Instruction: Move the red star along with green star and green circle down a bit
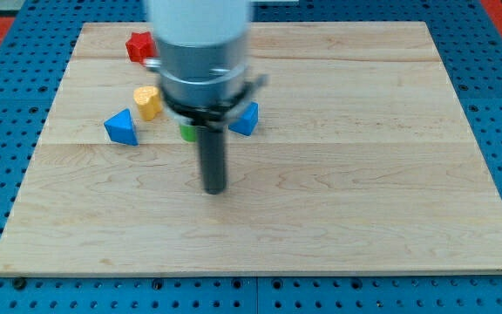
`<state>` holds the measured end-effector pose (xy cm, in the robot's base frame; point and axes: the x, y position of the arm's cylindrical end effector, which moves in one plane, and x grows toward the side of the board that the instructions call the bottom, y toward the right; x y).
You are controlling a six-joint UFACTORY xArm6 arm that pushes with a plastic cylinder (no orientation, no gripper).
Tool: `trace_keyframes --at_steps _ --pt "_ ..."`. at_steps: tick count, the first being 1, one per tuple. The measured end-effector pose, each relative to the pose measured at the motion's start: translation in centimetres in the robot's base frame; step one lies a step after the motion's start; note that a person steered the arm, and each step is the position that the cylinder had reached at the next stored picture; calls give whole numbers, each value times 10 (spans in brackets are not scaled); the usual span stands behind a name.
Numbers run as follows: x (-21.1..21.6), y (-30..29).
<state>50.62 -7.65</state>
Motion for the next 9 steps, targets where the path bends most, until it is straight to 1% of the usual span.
trace_keyframes --at_steps 2,3,4,5,7,8,9 --pt "-45 -107" --pt "-63 -149" --pt "-95 -180" --pt "-143 -196" --pt "-226 -202" --pt "-259 -193" --pt "-272 -146"
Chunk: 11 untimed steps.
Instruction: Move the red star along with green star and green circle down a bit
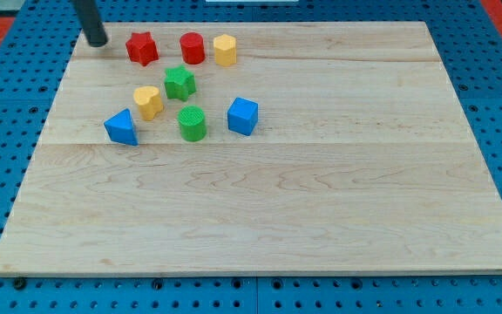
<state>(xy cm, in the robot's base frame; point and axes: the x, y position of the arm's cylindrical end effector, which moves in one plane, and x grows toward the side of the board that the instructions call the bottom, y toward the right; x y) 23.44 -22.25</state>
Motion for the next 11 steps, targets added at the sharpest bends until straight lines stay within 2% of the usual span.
trace_keyframes --at_steps 1,3,5,8,10,11 --pt "2 60" --pt "30 106" --pt "49 100" --pt "117 102" --pt "138 99" --pt "127 52"
